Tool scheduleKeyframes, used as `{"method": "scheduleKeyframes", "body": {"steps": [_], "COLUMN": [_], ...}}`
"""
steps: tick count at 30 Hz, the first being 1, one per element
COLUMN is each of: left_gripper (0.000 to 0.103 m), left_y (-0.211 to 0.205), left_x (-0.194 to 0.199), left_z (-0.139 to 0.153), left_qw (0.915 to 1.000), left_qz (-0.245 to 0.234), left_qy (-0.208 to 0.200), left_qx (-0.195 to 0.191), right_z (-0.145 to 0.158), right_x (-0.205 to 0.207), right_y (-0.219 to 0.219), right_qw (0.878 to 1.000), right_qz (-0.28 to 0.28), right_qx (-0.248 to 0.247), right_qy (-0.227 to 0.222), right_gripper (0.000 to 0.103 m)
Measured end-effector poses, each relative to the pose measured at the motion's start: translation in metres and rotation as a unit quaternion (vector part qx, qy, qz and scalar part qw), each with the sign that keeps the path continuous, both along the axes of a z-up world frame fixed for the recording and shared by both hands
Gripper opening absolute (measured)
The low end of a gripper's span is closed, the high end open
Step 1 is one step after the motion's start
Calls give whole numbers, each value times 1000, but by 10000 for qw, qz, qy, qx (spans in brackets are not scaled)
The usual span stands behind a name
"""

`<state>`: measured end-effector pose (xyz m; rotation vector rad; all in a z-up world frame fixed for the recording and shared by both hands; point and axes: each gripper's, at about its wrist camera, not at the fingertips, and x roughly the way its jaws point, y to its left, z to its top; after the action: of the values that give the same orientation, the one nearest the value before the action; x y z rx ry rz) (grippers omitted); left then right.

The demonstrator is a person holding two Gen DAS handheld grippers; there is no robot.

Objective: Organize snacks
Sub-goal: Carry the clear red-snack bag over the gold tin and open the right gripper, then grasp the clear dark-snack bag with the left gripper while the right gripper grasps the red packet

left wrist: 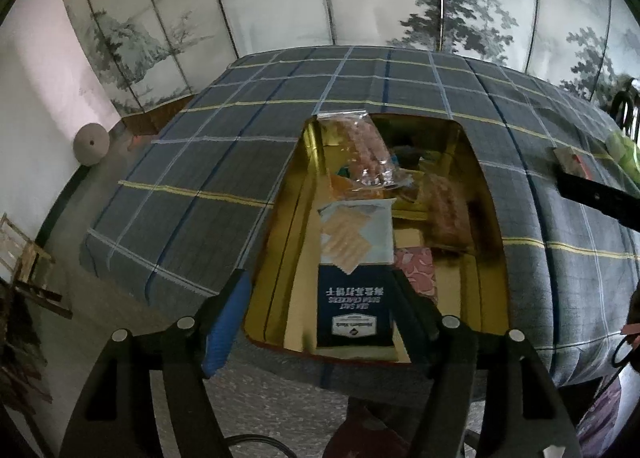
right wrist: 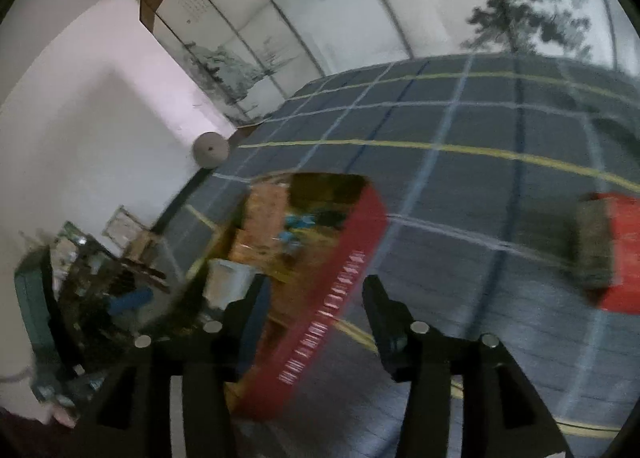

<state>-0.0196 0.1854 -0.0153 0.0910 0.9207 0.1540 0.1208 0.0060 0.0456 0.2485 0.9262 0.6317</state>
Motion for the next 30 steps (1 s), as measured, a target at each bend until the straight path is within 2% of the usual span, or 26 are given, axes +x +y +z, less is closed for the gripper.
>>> {"method": "scheduleKeyframes", "body": {"steps": [6, 13, 19, 23, 24, 26, 30], "left_gripper": [69, 74, 76, 78, 78, 79, 79], "left_y": [-18, -45, -81, -114, -120, -138, -180], "left_x": [3, 12, 25, 41, 45, 57, 89], "left_z": [4, 10, 15, 17, 18, 19, 18], "left_qw": [9997, 9983, 9958, 9923, 9914, 9884, 9790], "left_qz": [-141, -374, -752, -1187, -1268, -1484, -1930], "left_qy": [-19, -29, 48, 233, 265, 336, 515], "left_qx": [196, 455, 529, 259, 188, -11, -396], "right_z": [-5, -22, -36, -41, -41, -42, -41], "right_x": [-13, -21, -25, -24, -24, -22, -17], "right_y": [-63, -150, -207, -237, -245, -253, -262], "right_qw": [9953, 9841, 9687, 9561, 9520, 9493, 9474], "right_qz": [-549, -1412, -2072, -2469, -2575, -2632, -2538], "right_qx": [-764, -1069, -1364, -1575, -1654, -1714, -1950], "right_qy": [-221, -119, 15, 87, 82, 78, -43], "right_gripper": [56, 59, 59, 61, 64, 69, 69]}}
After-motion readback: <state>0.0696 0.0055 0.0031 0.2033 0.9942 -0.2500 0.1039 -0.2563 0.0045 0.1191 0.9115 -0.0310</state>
